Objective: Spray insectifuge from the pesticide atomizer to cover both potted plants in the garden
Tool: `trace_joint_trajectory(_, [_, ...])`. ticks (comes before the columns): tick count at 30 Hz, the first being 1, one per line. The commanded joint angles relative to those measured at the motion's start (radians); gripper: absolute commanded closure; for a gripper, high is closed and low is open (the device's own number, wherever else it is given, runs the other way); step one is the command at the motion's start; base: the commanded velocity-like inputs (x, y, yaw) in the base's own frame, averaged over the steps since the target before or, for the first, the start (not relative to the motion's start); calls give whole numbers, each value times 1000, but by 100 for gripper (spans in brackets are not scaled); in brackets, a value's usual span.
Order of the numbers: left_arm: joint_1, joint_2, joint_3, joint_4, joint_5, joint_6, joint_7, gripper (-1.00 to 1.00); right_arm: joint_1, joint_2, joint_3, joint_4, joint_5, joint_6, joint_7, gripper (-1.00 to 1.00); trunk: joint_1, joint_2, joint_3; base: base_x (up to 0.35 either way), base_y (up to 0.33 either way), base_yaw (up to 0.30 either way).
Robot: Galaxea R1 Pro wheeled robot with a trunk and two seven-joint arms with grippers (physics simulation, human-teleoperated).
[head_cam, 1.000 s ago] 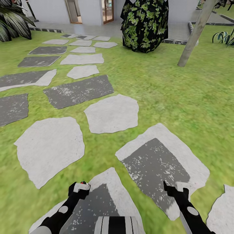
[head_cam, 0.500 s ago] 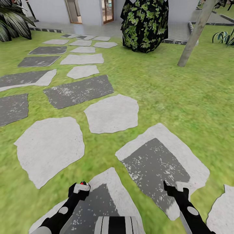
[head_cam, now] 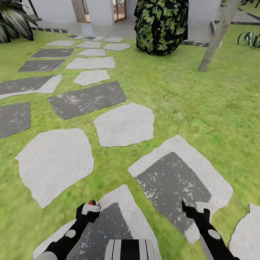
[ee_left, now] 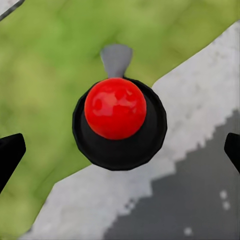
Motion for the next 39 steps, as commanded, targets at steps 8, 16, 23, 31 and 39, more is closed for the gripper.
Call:
trace_joint_trajectory(8, [0,0,-1,-1,-5,-3,1,-100,0,0,0,1,0,-3,0,-100,0,0,-1,0,0,0])
trace_joint_trajectory(16, [0,-1,4,-7,-5,-3,1,-100,0,0,-1,1,0,-3,0,-100,0,0,-1,0,0,0])
trace_joint_trajectory(23, [-1,-1,4,-13,-4,-3,1,-100,0,0,-2,1,0,-3,0,-100,0,0,-1,0,0,0])
trace_joint_trajectory(31, [-2,-3,4,-14,-4,-3,1,100,0,0,-2,1,0,-3,0,-100,0,0,-1,0,0,0])
trace_joint_trajectory(39, [-2,-1,4,-15,-4,-4,2,100,0,0,-2,1,0,-3,0,-100,0,0,-1,0,0,0])
